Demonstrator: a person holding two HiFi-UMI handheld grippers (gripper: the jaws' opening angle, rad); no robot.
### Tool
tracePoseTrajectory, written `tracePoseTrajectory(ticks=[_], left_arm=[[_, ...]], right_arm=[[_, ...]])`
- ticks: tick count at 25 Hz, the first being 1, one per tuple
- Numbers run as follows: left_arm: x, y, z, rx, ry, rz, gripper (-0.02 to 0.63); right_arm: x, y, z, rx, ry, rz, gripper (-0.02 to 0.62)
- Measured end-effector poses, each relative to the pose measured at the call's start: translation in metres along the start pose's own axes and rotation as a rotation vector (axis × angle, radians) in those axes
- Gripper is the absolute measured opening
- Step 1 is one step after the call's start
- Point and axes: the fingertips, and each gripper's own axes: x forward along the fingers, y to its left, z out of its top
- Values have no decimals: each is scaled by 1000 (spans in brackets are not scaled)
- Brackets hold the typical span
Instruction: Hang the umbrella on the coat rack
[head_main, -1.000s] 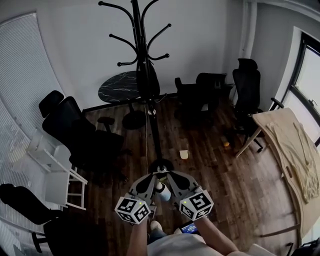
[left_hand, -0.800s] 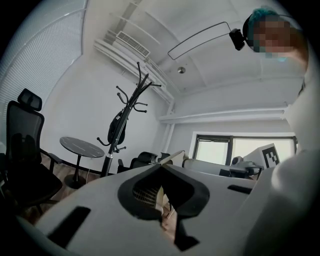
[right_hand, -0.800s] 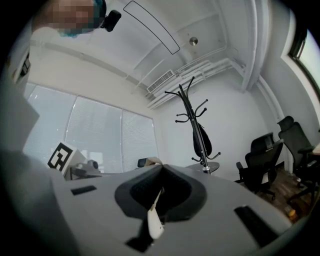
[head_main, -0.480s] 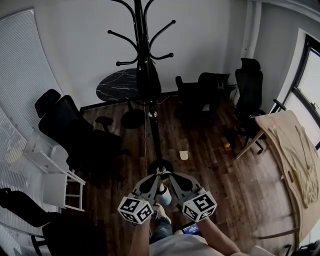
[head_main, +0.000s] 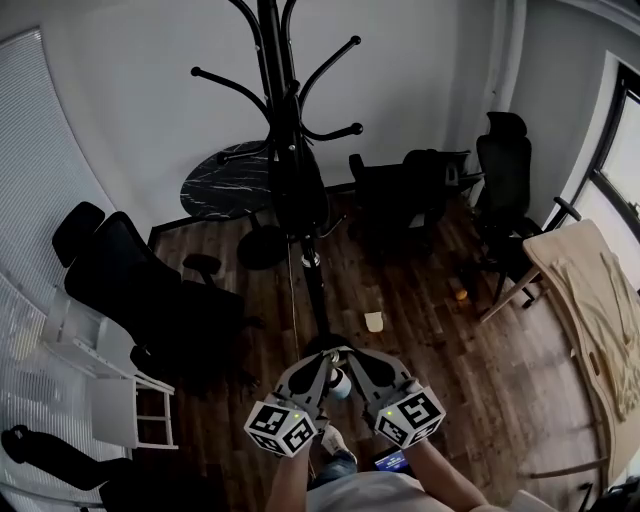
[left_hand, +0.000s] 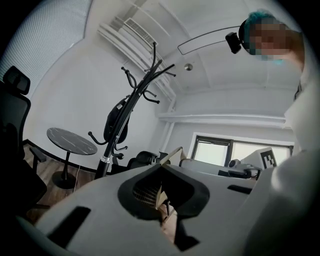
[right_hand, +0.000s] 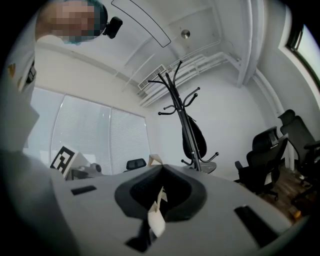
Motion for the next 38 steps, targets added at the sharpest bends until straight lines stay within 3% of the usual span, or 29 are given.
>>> tracePoseTrajectory(ticks=[14,38], left_arm=[[62,75,17,-16,35,-108,20],[95,109,20,-30,41,-94,20]], right_arm=[[83,-51,-5,18,-31,-111,12],[119,-83,-12,54,-27,-113,12]])
